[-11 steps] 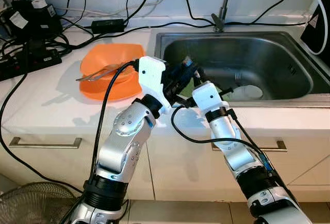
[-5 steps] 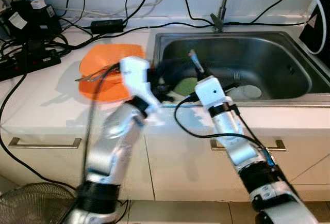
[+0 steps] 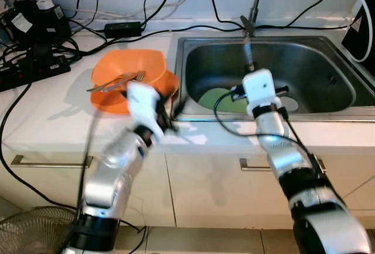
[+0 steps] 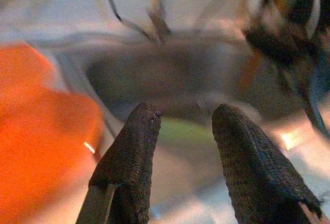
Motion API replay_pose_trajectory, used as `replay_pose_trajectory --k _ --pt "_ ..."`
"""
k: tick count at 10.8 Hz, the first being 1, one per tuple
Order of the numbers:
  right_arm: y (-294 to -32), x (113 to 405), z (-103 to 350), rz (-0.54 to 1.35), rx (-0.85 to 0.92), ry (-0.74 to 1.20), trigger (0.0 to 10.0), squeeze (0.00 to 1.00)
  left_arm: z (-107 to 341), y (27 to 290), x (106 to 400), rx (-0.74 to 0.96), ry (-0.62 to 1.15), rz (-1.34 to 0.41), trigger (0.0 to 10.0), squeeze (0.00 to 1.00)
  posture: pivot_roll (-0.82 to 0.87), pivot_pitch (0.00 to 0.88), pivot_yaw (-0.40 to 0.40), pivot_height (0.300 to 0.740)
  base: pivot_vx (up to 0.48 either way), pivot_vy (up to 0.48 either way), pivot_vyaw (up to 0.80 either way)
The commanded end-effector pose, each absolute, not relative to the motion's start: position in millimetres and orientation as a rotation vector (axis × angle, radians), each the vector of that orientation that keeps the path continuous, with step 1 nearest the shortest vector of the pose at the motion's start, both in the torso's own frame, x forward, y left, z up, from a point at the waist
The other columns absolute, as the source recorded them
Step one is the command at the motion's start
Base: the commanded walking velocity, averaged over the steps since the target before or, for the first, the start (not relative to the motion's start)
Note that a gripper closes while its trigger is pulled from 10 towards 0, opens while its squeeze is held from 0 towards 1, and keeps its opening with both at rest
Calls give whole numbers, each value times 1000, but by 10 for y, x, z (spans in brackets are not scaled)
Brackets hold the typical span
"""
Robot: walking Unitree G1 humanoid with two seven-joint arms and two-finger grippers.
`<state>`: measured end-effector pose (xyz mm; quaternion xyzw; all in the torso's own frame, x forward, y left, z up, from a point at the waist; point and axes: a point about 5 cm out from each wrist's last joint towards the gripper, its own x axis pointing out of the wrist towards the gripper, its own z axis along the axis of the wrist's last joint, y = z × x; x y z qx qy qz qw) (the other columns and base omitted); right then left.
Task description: Kitchen organization
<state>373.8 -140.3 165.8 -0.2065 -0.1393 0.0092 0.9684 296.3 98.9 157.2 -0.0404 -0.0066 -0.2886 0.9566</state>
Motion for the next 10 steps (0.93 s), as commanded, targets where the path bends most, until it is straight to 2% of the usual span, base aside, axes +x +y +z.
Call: replay_pose_trajectory --k 1,5,10 --pt "-1450 3819 1745 7 -373 -255 10000 0 1458 924 2934 -37 59 -634 10000 0 118 0 43 740 0 0 0" --pt "-1439 3994 1685 11 -185 -37 10000 0 1366 820 2949 12 103 -648 10000 0 129 0 39 740 0 0 0" --pt "-1312 3983 1399 110 -165 220 10000 0 1344 736 2902 32 120 -675 10000 0 150 0 18 740 0 0 0"
